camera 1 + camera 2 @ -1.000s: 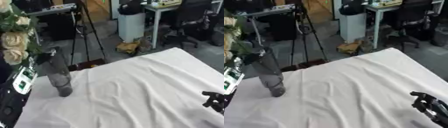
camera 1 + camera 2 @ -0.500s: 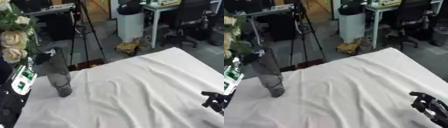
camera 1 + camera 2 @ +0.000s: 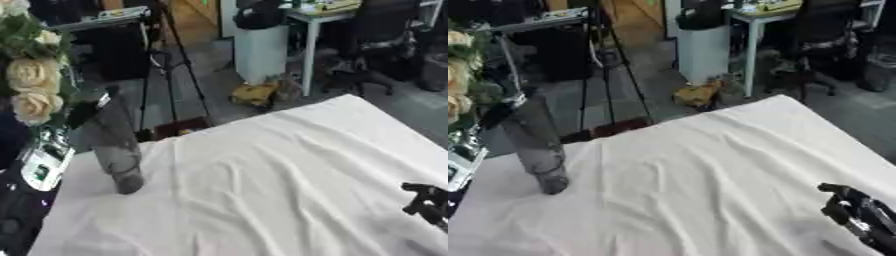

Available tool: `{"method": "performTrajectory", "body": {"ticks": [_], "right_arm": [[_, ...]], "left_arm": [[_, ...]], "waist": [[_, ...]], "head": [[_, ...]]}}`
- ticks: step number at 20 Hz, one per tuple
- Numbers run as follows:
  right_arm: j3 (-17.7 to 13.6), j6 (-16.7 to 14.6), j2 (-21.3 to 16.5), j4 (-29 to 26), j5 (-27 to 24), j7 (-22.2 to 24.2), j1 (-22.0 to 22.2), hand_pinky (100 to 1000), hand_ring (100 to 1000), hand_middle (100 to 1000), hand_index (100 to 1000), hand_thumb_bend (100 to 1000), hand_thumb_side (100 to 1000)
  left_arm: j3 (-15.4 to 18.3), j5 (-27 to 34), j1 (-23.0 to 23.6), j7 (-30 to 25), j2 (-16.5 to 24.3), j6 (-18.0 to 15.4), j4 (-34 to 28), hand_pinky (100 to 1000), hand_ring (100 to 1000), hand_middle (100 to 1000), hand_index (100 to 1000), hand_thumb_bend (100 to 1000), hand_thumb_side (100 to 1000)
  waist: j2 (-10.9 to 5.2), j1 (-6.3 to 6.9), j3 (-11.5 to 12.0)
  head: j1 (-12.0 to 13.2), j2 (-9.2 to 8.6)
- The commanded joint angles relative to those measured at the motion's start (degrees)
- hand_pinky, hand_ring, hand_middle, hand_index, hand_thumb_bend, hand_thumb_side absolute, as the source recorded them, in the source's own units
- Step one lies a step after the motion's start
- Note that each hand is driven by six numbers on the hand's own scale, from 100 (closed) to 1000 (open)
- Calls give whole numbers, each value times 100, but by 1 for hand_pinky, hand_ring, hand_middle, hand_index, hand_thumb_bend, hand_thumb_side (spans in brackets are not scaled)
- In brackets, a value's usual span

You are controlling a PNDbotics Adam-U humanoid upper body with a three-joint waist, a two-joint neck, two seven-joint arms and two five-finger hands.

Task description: Arrange flowers into the vase.

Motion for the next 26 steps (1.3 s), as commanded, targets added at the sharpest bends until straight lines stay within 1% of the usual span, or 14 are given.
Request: {"method": "performTrajectory", "body": {"ticks": [1, 7, 10, 13, 15, 20, 23, 26], "right_arm": [[-37, 9, -85, -101, 28, -22, -70, 695, 980, 450, 830, 662, 745], [-42, 17, -73, -104, 39, -30, -73, 694, 979, 449, 830, 663, 744], [-45, 18, -70, -102, 45, -33, -74, 694, 979, 448, 830, 663, 744], [-52, 22, -63, -104, 49, -41, -70, 694, 979, 448, 830, 662, 747], [-50, 27, -56, -108, 55, -40, -67, 694, 979, 447, 830, 661, 749], [-29, 39, -30, -125, 67, -15, -74, 694, 979, 447, 830, 661, 749], [-23, 40, -36, -115, 74, -3, -78, 694, 980, 446, 830, 663, 744], [-25, 38, -39, -109, 77, -2, -82, 694, 980, 446, 830, 662, 743]], "left_arm": [[59, 308, -68, 95, 177, -162, -257, 618, 754, 586, 778, 1000, 897], [2, 692, -31, 201, 242, -234, -393, 617, 756, 587, 781, 1000, 868], [0, 751, -9, 210, 276, -215, -489, 617, 757, 588, 781, 1000, 864], [-8, 755, 44, 267, 336, -178, -674, 616, 755, 586, 778, 1000, 839], [-23, 736, 62, 300, 340, -114, -726, 615, 754, 586, 778, 1000, 849], [-14, 657, -44, 340, 252, 12, -406, 616, 754, 586, 779, 1000, 882], [-10, 590, -129, 383, 209, 9, -188, 619, 754, 587, 779, 1000, 886], [-40, 500, -165, 384, 181, -23, -105, 623, 755, 589, 779, 1000, 884]], "waist": [[-113, -104, 10], [-121, -113, 10], [-122, -117, 13], [-127, -124, 42], [-134, -123, 58], [-156, -116, -16], [-156, -108, -71], [-146, -98, -74]], "head": [[-18, -40], [-28, -46], [-33, -48], [-48, -49], [-54, -50], [-29, -73], [-20, -80], [-19, -76]]}}
